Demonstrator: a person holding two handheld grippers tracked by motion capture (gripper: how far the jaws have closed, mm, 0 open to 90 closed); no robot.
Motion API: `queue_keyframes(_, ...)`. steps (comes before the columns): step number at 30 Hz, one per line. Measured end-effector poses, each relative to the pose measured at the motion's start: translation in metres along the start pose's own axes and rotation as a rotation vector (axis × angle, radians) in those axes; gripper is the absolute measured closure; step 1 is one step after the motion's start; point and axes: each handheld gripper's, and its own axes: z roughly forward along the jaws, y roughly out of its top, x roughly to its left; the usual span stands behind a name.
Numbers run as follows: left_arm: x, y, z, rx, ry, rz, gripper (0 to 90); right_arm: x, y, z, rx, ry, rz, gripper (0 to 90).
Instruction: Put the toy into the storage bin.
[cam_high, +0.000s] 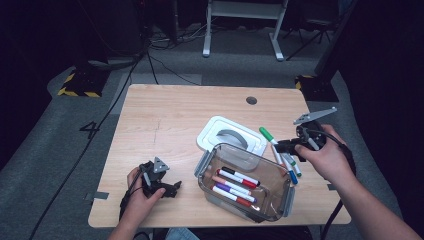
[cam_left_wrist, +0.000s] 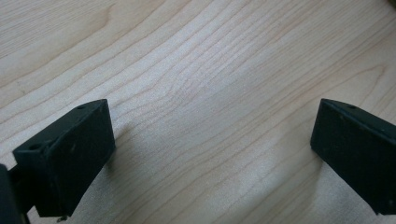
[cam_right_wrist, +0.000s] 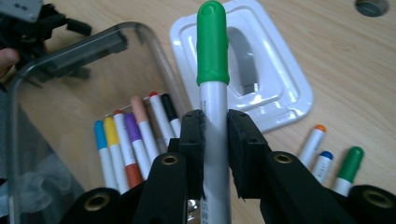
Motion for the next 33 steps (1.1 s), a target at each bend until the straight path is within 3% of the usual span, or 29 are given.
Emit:
queue_keyframes(1, 0.000, 0.000, 0.000, 0.001, 0.001, 0.005, 0.2, 0.000, 0.000, 0.000, 0.000, 0.000, 0.000, 77.2)
queue_keyframes(7, 0.000, 0.000, 0.000, 0.001, 0.001, 0.004, 0.2, 0.035, 0.001, 0.012, 0.063, 0.087, -0.085, 77.2)
queue_keyframes(14, 0.000, 0.000, 0.000, 0.001, 0.001, 0.005, 0.1, 0.064, 0.000, 0.025, 0.122, 0.143, -0.149, 77.2)
queue_keyframes(22, 0.000, 0.000, 0.000, 0.000, -0.001, 0.000, 0.1, 0.084, -0.005, 0.045, 0.201, 0.207, -0.190, 77.2)
queue_keyframes(33, 0.000, 0.000, 0.000, 0.001, 0.000, 0.005, 0.1, 0.101, -0.008, 0.074, 0.294, 0.256, -0.231, 77.2)
